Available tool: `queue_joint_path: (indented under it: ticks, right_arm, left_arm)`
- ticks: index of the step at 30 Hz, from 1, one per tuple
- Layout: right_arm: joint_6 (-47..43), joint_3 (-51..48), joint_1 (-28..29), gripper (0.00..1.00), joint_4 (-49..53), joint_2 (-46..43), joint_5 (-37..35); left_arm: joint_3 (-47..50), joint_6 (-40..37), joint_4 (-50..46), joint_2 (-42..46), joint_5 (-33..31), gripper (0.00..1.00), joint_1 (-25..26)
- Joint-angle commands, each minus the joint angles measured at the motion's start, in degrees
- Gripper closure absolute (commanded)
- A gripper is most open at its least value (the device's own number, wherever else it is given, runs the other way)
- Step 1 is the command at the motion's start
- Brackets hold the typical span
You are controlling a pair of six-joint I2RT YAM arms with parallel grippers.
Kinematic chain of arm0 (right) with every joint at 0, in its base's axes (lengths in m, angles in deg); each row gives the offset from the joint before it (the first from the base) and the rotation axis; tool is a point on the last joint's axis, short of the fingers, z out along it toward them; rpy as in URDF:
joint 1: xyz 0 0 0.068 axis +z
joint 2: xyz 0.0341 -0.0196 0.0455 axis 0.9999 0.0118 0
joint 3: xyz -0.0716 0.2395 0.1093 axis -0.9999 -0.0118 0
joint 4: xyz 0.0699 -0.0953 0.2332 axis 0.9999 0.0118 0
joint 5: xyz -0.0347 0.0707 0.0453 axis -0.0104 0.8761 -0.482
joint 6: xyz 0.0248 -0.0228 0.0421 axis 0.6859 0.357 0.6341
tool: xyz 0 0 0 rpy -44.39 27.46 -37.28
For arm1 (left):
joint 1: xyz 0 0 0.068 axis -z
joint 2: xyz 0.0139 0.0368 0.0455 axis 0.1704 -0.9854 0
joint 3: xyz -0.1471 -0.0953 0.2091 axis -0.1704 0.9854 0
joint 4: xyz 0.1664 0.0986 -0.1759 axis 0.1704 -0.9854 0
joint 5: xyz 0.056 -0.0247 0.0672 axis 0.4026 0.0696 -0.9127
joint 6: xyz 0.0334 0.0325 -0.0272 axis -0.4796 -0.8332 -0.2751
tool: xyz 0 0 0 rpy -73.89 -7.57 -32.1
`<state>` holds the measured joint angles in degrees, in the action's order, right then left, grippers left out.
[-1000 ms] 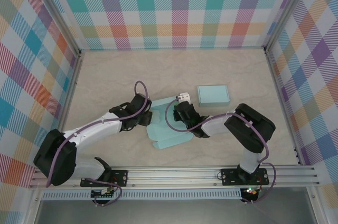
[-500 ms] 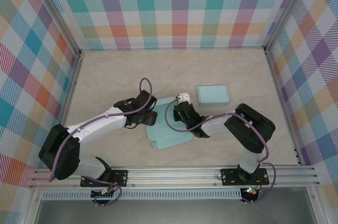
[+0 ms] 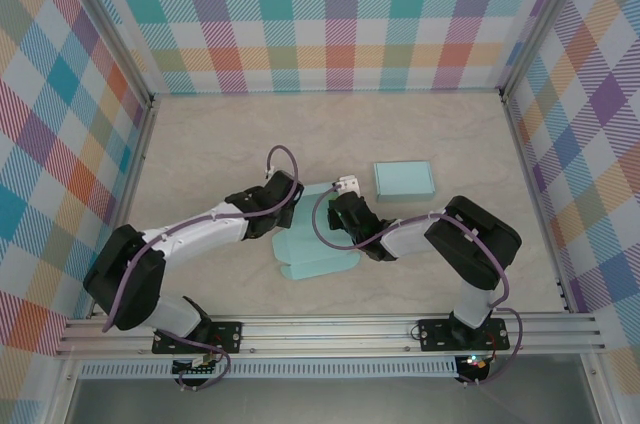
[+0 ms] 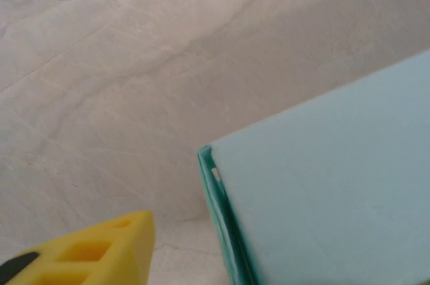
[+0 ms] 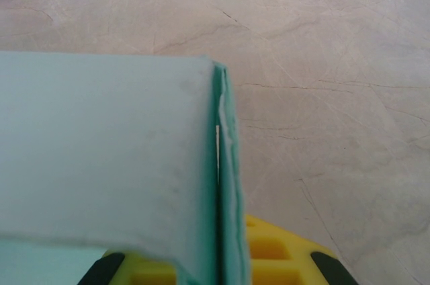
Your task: Fold the paper box
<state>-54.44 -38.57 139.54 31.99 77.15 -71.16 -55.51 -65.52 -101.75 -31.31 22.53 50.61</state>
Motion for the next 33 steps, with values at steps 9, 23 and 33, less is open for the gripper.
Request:
queue_joint_path:
  ticks: [9, 23, 33]
  right_arm:
    - [8.3, 5.5, 3.8, 1.00, 7.5, 2.0, -1.2]
    - [18.3, 11.6, 6.0, 1.00, 18.4, 4.0, -2.9]
    - [22.1, 13.4, 6.0, 1.00, 23.6, 4.0, -4.7]
  left_arm:
    - [0.6, 4.7, 5.3, -4.8, -17.5, 0.82, 2.8]
    - [-3.3, 18.6, -5.6, -11.6, -28.7, 0.89, 3.1]
    - [3.3, 12.7, 7.6, -3.2, -13.5, 0.57, 3.0]
